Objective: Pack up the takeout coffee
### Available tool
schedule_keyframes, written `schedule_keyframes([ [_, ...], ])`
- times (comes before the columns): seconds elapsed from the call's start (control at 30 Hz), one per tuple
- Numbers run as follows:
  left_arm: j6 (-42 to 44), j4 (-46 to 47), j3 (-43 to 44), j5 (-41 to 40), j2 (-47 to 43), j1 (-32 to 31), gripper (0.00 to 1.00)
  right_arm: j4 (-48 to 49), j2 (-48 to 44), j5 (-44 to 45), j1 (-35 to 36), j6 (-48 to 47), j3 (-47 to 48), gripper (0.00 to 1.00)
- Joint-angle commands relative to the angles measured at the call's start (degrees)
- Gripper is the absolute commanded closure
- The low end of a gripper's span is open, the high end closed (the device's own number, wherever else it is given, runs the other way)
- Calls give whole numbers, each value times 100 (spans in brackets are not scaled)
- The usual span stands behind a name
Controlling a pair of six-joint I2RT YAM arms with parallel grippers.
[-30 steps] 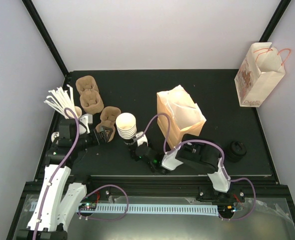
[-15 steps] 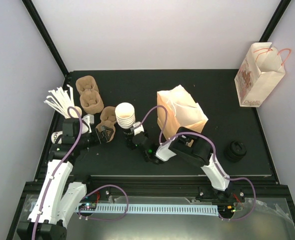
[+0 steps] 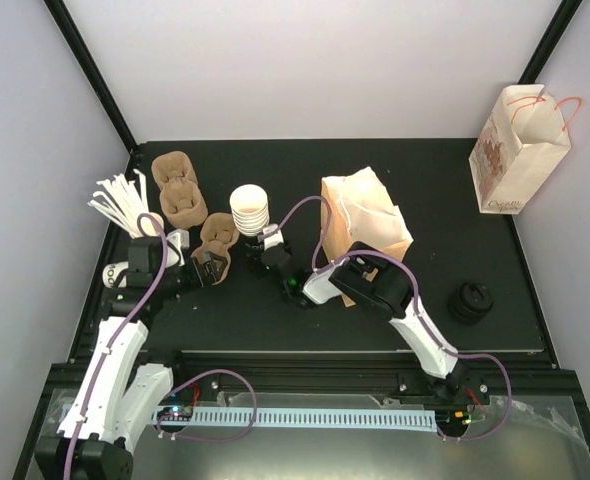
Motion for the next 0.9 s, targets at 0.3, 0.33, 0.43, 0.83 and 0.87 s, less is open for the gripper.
schedule_keyframes([
  [0.3,-180,557,-300,-34,87,-31,2,-535,507,-385,-182,13,71,22],
  [0.33,-187,596,-338,-20,76,-31,2,-502,455,-484,-180,3,14,21],
  [0.43,-218,727,-448,-26,58,-28,3,-439,281,-615,-151,-100,-252,19],
  [0.83,-267,1345,-936,-236,76,-76,13,136,-1177,-600,259,-154,-1876,0],
  [0.87,-261,1450,-994,-261,94,-80,18,160,-1366,-662,282,-119,-2058,0],
])
